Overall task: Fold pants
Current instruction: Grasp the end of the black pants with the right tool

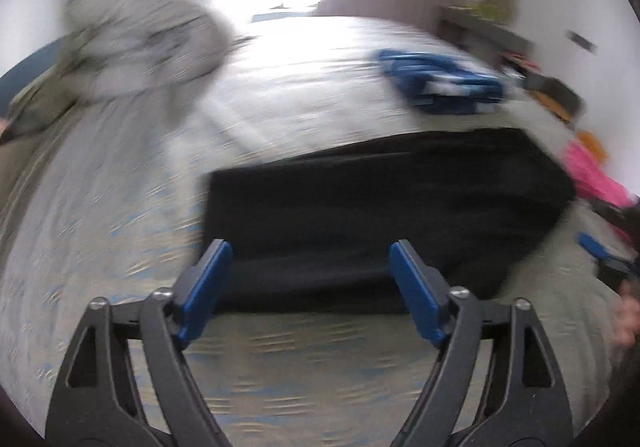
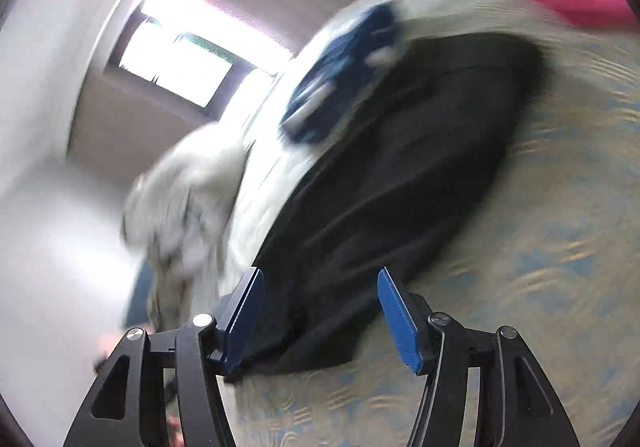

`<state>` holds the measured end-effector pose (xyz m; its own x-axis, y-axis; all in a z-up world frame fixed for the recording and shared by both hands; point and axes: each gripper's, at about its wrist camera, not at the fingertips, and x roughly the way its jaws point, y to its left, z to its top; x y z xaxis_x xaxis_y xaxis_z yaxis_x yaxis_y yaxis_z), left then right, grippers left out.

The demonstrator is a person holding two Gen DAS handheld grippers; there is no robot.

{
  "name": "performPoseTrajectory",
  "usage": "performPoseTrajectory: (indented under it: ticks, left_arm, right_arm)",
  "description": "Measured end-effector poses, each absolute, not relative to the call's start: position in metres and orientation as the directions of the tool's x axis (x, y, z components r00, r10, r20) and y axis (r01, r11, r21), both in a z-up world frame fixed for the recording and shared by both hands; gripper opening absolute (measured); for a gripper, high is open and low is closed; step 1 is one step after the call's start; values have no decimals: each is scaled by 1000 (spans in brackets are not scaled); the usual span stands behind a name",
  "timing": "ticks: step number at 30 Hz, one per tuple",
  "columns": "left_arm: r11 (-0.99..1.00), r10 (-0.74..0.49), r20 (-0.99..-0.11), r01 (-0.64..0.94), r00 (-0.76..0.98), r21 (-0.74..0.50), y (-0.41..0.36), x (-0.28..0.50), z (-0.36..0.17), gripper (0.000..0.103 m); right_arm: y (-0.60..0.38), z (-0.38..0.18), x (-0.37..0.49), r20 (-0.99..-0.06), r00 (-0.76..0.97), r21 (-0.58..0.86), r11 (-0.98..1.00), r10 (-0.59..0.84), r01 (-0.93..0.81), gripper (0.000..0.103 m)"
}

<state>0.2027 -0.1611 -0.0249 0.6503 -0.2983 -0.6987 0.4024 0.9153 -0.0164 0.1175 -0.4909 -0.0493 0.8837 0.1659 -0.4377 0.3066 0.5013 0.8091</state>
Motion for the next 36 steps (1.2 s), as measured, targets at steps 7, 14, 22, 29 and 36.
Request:
performPoseTrajectory:
  ticks: [7,14,22,29,36]
  left_arm:
    - [744,-455,-726,668,516,8,-305,173,-33,90]
    - [678,-422,-780,732,462,67,-395,176,-67,90]
    - [682,-409,-786,728,464,75,-438,183,-85,90]
    - [706,-387,-821,708,419,29,-422,198,-122,102]
    - [704,-375,-826,709,421,41,-424,194,-121,102]
  right_arm:
    - [-609,-81,78,-348,915,933,165,202,318,67]
    - [-638,-85,96,-395,878,916,189,269,354,71]
    - [-648,-77,138,-479,818,869,302,320,391,72]
    - [-643,-80,171,-568,757,810,380,324,446,72]
    - [-637,-73,202,-594,751,785,412,288,463,72]
